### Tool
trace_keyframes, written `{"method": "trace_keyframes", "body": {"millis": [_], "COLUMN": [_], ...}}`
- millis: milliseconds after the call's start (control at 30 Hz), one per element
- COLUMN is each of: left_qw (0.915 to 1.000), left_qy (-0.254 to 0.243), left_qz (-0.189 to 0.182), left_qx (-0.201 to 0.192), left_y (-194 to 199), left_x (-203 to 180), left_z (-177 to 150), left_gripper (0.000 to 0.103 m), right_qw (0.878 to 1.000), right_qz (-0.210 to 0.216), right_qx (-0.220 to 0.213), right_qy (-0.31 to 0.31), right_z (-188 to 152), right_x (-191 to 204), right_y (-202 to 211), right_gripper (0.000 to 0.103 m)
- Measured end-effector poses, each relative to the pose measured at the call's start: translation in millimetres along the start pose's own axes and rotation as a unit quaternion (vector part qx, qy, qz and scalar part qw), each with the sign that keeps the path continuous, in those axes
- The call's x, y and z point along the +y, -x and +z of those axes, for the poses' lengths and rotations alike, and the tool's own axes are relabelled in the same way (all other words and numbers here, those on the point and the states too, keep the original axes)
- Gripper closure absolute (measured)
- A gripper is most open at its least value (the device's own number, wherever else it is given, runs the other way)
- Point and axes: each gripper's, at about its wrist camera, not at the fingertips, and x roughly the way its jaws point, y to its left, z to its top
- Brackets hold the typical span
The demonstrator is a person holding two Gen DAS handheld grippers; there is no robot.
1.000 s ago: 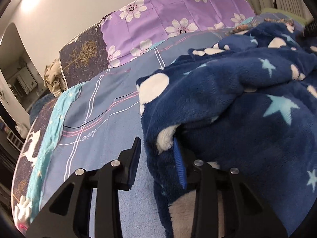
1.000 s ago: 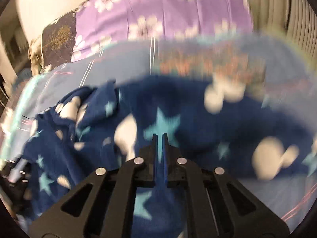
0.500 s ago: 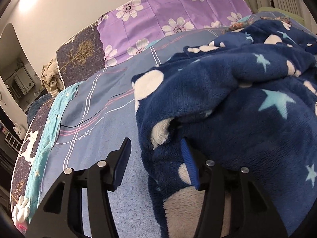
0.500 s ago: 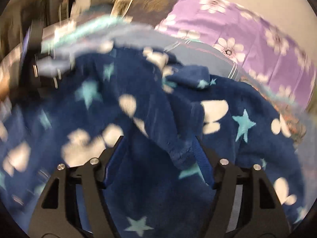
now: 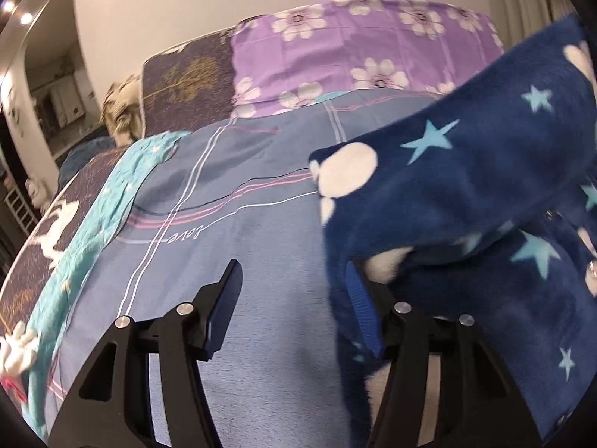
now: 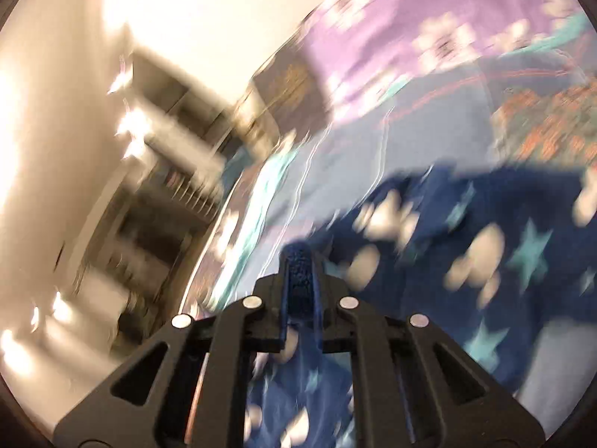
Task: Fold small clothes
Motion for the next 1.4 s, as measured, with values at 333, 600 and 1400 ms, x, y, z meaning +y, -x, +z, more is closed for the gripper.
{"method": "trace_keyframes", "body": {"millis": [333, 600, 1400], "left_qw": [0.9994, 0.9982, 0.9994], "left_qy": [-0.031, 0.033, 0.021], "left_qz": [-0.013, -0.050, 0.005], "left_qx": [0.002, 0.001, 0.026], "left_y": [3.4, -4.9, -51.7], "left_x": [-12.1, -6.0, -26.4], "left_z": [-9.0, 17.2, 45.3], "left_gripper": [0.035, 0.035, 0.033], "right_qw": [0.980, 0.947, 0.958], "right_qz": [-0.174, -0.258, -0.262], "right_qx": [0.069, 0.141, 0.002], "right_qy": [0.069, 0.131, 0.120], "right_z": [-47.3, -104.4, -122.7], "right_x": [-43.0, -41.1, -45.0], "right_y": [-50.5, -83.9, -23.2], "right_gripper": [0.048, 0.045, 0.071]}}
